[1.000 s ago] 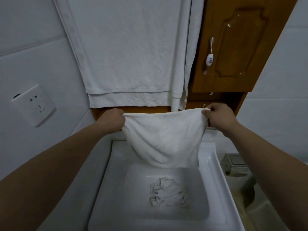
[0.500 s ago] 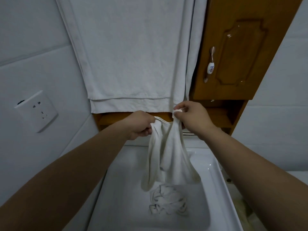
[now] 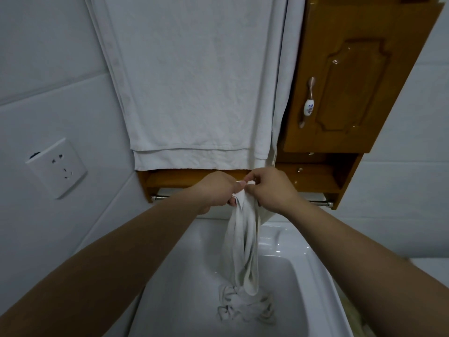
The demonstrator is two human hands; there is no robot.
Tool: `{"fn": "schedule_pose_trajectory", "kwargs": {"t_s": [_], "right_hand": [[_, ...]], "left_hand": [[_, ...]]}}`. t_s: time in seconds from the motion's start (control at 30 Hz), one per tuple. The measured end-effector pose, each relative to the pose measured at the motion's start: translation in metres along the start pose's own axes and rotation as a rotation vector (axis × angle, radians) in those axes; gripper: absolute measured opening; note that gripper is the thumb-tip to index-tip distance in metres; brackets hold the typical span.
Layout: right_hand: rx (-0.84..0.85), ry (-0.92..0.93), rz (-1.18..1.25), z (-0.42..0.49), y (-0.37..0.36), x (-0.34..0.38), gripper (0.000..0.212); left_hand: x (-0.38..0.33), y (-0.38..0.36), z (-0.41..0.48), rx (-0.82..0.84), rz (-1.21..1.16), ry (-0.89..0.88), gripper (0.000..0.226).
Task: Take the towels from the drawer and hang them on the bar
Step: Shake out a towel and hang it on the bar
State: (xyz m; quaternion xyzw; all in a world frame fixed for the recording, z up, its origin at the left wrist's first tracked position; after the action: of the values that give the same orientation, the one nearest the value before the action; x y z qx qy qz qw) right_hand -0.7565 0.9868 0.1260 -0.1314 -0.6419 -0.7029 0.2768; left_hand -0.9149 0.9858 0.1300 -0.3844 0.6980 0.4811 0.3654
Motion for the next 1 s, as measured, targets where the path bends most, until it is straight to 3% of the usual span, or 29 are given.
{"fn": "schedule_pose_trajectory", "kwargs": {"t_s": [0.1, 0.23, 0.33, 0.6, 0.73, 0.9, 1.0], "right_hand": [[0.043, -0.019, -0.011, 0.002, 0.001, 0.000, 0.007], [0.030, -0.014, -0.001, 0.003, 0.006, 0.002, 0.010], [-0.004, -0.021, 0.030, 0.005, 0.012, 0.002, 0.012], [-0.026, -0.060, 0.234, 0.007, 0.009, 0.000, 0.011], [-0.070, -0.091, 0.318, 0.008, 0.005, 0.004, 0.011], [-0.156, -0.084, 0.148, 0.003, 0.005, 0.007, 0.015], [-0.143, -0.105, 0.202, 0.000, 0.003, 0.012, 0.011]], "left_hand": [[0.002, 0.000, -0.003, 0.019, 0.142, -0.108, 0.039], [0.003, -0.001, -0.003, 0.022, 0.188, -0.179, 0.023], [0.009, -0.001, -0.002, -0.026, 0.019, -0.214, 0.010], [0.023, -0.003, -0.006, -0.198, -0.362, -0.283, 0.022], [0.027, -0.010, -0.011, -0.272, -0.624, -0.272, 0.017], [0.034, -0.011, -0.008, -0.477, -0.399, -0.177, 0.018], [0.037, -0.009, -0.005, -0.562, -0.344, -0.144, 0.020]]}}
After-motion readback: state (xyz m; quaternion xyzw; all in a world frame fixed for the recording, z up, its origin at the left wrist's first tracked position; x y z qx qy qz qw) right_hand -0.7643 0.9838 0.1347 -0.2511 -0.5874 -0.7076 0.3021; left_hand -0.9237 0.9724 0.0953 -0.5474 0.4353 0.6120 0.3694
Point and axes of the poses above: each hand's wrist, its own z-axis towards the middle knuckle, its own y-axis out of the back of the hand, x = y × z, the point moved 1 cm from there along z, towards the middle knuckle, and after that the axes turned 7 degrees about -z, right-handed, at the moved point
